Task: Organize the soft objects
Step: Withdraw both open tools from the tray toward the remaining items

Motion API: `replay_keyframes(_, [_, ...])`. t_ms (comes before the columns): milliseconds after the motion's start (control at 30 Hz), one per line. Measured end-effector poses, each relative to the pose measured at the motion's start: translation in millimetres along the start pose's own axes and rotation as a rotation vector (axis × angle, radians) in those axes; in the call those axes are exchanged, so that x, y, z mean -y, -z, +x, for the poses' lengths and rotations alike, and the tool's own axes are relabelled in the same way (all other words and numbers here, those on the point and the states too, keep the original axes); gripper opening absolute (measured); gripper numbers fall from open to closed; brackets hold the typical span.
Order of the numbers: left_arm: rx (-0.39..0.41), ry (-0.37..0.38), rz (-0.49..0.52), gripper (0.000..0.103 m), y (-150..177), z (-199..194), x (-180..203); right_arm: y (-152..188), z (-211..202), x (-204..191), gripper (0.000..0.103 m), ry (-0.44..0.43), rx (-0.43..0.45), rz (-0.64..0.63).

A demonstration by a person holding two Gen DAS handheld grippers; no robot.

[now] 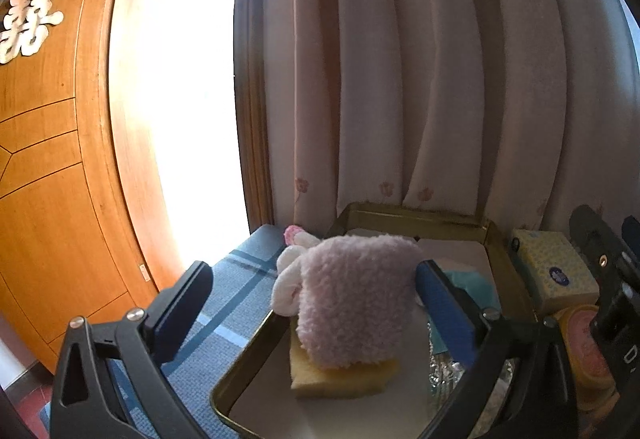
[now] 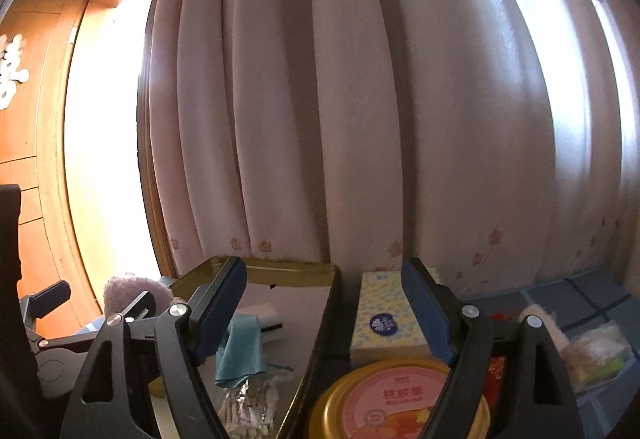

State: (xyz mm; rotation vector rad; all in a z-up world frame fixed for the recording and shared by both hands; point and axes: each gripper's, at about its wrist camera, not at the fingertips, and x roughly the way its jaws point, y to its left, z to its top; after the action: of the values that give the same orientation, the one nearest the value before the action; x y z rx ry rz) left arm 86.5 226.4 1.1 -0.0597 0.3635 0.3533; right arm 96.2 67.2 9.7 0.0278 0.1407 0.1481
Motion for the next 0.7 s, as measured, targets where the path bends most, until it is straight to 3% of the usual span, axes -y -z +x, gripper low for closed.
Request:
replay_keyframes(300, [0.003, 0.005, -0.004, 0.102, 0.3, -4.0, -0.9, -2.3, -12.7, 2.0, 0.082, 0.026, 0.053, -0.007])
replay_keyframes(700, [0.006, 0.001, 0.002, 0.102, 1.1, -6.5, 1.3, -0.3, -22.2, 6.0, 0.082, 0.038, 0.059, -0.035])
